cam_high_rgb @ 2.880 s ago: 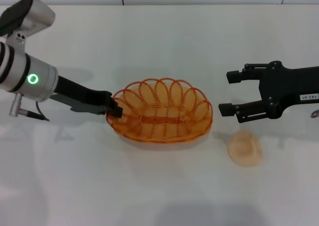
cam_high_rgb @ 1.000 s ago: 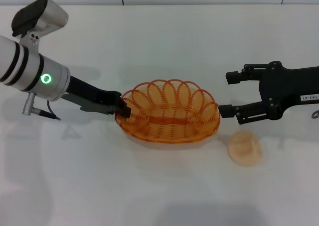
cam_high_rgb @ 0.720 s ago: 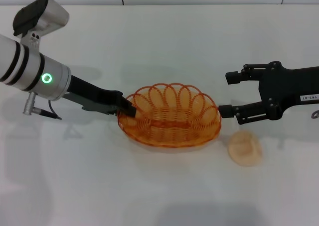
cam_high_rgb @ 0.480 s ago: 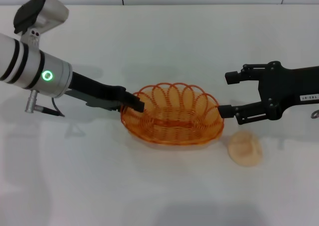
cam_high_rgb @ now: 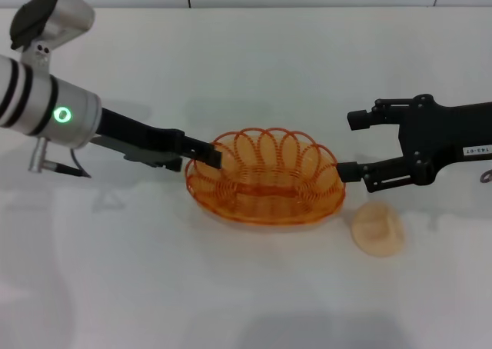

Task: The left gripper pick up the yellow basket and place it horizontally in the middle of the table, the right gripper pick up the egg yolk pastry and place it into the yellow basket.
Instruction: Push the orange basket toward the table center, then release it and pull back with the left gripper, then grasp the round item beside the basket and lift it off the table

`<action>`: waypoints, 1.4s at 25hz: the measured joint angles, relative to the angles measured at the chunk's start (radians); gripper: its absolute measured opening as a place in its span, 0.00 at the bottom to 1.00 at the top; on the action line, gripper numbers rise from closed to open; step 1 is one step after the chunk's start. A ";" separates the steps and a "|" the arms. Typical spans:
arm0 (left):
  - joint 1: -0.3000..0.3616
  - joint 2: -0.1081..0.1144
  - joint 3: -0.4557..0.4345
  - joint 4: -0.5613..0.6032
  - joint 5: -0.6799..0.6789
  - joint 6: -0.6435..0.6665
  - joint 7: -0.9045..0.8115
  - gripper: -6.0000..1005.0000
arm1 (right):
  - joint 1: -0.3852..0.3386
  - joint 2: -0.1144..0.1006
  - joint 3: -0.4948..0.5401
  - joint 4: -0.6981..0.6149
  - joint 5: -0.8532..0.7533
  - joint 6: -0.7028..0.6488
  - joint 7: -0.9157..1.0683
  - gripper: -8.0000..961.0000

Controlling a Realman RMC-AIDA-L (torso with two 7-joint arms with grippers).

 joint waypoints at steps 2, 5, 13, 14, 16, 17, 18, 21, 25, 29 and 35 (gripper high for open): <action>0.014 0.007 -0.001 0.023 0.001 0.002 -0.001 0.73 | 0.000 0.000 0.000 0.000 0.000 0.002 0.001 0.87; 0.056 0.015 -0.004 0.108 -0.005 0.007 -0.001 0.82 | 0.000 0.001 0.000 -0.001 0.000 0.003 0.001 0.87; 0.182 0.035 -0.007 0.386 -0.189 0.011 0.078 0.89 | -0.004 0.000 0.000 0.001 0.016 0.004 0.008 0.87; 0.197 0.036 -0.008 0.416 -0.239 0.013 0.101 0.89 | -0.005 0.000 0.001 0.001 0.016 0.004 0.009 0.87; 0.220 0.036 -0.008 0.449 -0.331 0.020 0.144 0.89 | -0.003 0.000 0.006 0.005 0.016 0.004 0.014 0.87; 0.232 0.036 -0.009 0.458 -0.382 0.024 0.168 0.89 | -0.001 0.000 0.008 0.005 0.016 0.005 0.020 0.87; 0.244 0.037 -0.009 0.464 -0.440 0.029 0.200 0.89 | -0.001 0.000 0.010 0.005 0.016 0.005 0.028 0.87; 0.271 0.037 -0.011 0.467 -0.557 0.062 0.292 0.89 | 0.004 -0.001 0.011 0.003 0.013 0.005 0.059 0.87; 0.282 0.052 -0.021 0.471 -0.644 0.176 0.391 0.89 | 0.011 -0.002 0.011 0.002 0.003 0.010 0.106 0.86; 0.276 0.081 -0.022 0.475 -0.646 0.299 0.418 0.89 | 0.019 -0.003 0.009 -0.004 -0.024 0.013 0.159 0.86; 0.280 0.088 -0.021 0.475 -0.632 0.415 0.477 0.89 | 0.020 0.001 -0.003 -0.077 -0.124 0.013 0.260 0.86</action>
